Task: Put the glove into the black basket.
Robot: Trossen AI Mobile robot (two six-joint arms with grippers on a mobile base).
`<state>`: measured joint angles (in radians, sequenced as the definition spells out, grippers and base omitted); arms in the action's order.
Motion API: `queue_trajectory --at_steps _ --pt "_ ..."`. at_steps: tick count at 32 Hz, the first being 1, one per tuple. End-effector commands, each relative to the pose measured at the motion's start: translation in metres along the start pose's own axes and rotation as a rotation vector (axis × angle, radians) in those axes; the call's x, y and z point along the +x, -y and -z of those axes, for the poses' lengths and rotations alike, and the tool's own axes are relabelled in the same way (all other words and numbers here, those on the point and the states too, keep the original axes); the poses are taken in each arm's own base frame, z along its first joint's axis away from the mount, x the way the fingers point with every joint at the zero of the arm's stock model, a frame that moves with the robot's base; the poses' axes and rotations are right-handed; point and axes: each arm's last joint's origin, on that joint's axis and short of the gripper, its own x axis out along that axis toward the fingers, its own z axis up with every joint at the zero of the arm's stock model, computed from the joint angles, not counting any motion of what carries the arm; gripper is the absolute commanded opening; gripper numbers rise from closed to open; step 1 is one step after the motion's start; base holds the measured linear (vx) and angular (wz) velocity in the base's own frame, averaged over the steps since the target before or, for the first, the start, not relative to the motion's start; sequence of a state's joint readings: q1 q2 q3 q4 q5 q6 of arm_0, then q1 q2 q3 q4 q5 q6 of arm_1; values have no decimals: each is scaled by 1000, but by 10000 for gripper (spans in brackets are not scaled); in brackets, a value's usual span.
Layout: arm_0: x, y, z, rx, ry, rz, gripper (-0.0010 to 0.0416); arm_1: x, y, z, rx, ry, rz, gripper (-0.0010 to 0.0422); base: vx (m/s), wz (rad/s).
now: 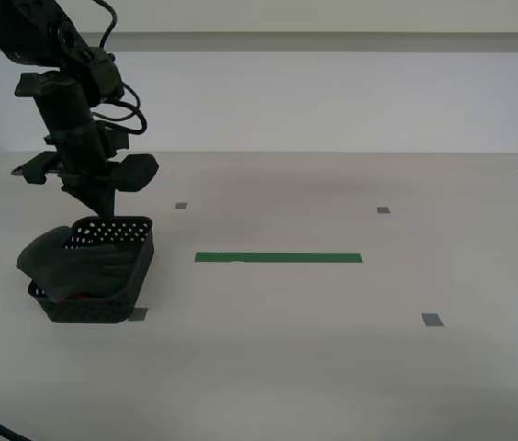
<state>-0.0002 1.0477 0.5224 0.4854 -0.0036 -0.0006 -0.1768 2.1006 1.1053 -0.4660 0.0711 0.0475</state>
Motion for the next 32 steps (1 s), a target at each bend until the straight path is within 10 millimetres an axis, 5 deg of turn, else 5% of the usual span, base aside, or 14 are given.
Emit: queue_trajectory --at_steps 1,32 --pt "0 0 0 0 2 -1 1 0 0 0 -3 -3 -1 7 0 0" --pt "0 0 0 0 2 -1 1 0 0 -1 -1 12 -1 7 0 0"
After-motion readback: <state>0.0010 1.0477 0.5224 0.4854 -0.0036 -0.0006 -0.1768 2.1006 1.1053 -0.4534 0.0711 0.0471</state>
